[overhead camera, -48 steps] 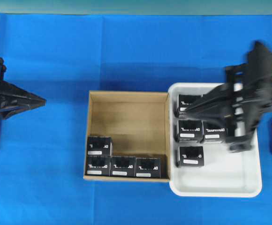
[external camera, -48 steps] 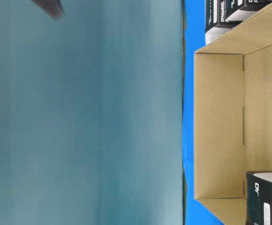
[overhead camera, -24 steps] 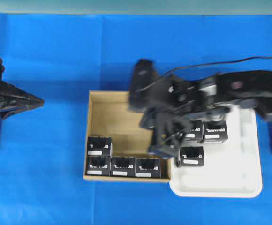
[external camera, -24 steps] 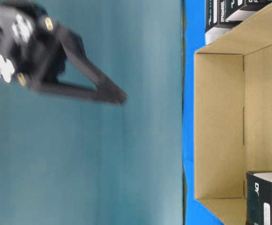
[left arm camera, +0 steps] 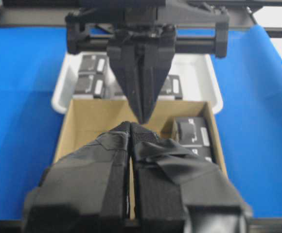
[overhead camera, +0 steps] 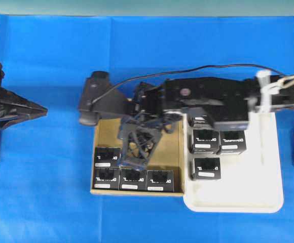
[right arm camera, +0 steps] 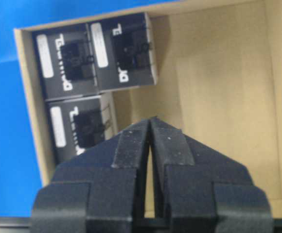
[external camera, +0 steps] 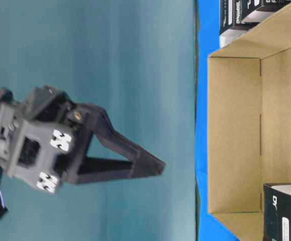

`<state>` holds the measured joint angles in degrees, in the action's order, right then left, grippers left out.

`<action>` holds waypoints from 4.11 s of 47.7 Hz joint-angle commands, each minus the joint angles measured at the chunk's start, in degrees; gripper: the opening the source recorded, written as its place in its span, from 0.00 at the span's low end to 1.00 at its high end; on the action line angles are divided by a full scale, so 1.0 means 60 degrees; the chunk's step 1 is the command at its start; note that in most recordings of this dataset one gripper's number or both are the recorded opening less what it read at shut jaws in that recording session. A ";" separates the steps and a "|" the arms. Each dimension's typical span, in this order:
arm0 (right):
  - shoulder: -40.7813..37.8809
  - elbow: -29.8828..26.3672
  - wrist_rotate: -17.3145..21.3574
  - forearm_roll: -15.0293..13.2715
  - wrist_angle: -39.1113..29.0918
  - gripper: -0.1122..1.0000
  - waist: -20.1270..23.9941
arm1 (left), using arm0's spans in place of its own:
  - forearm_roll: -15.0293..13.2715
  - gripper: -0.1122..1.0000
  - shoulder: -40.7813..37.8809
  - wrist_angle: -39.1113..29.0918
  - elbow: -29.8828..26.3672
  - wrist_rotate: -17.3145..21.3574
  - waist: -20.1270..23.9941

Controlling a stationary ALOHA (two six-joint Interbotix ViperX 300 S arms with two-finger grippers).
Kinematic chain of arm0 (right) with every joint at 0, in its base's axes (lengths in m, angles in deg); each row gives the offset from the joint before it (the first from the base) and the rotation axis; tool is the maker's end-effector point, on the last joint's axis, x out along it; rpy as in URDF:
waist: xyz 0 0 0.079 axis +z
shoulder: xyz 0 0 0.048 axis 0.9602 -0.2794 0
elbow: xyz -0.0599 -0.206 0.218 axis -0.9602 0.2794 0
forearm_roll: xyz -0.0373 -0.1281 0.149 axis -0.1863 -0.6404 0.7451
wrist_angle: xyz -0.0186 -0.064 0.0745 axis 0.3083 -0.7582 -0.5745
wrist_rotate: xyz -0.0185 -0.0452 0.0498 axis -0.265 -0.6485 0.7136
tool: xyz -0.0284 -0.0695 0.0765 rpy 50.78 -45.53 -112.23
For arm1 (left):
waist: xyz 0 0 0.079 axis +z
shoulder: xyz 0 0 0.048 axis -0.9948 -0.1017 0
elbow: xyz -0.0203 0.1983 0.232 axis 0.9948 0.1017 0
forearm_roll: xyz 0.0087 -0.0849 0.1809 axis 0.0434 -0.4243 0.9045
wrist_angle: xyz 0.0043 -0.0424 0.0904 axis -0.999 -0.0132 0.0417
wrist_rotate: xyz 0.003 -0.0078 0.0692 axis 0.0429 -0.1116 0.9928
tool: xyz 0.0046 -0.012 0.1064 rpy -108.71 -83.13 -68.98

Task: Pick the box from inside the cardboard box.
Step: 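Swing the right arm left over the cardboard box, gripper open, then lower the open right gripper around the upper-left black package in the box, then close the right gripper on the black package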

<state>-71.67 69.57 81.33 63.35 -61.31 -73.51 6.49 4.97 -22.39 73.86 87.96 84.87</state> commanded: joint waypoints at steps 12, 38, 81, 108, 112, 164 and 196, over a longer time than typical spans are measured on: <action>-0.0776 -0.0938 -0.0645 0.0044 -0.0366 0.18 0.0000 | 0.0015 0.09 0.0264 -0.1304 -0.0308 0.0000 -0.0234; -0.1406 -0.1025 -0.0806 0.0073 -0.0293 0.20 0.0278 | 0.0029 0.09 0.1479 -0.3750 -0.0366 0.0000 -0.0249; -0.2637 -0.2651 -0.2183 0.2197 -0.1348 0.99 -0.0513 | 0.0015 0.09 0.1846 -0.4175 -0.0337 -0.0015 -0.0352; -0.3486 -0.3135 -0.2739 0.2930 -0.1597 0.97 -0.0659 | 0.0029 0.09 0.1860 -0.4175 -0.0337 -0.0015 -0.0352; -0.3545 -0.3135 -0.2754 0.2930 -0.1494 0.97 -0.0659 | 0.0029 0.09 0.1860 -0.4175 -0.0337 -0.0015 -0.0352; -0.3779 -0.2827 -0.3076 0.2666 -0.1392 0.97 -0.0835 | 0.0029 0.09 0.1890 -0.4175 -0.0337 -0.0044 -0.0352; -0.3765 -0.2827 -0.3237 0.2461 -0.1392 0.97 -0.1201 | 0.0029 0.09 0.1919 -0.4175 -0.0352 -0.0132 -0.0381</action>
<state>-94.26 52.69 62.09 78.64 -69.83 -80.28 6.58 16.92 -47.70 73.24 87.26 82.67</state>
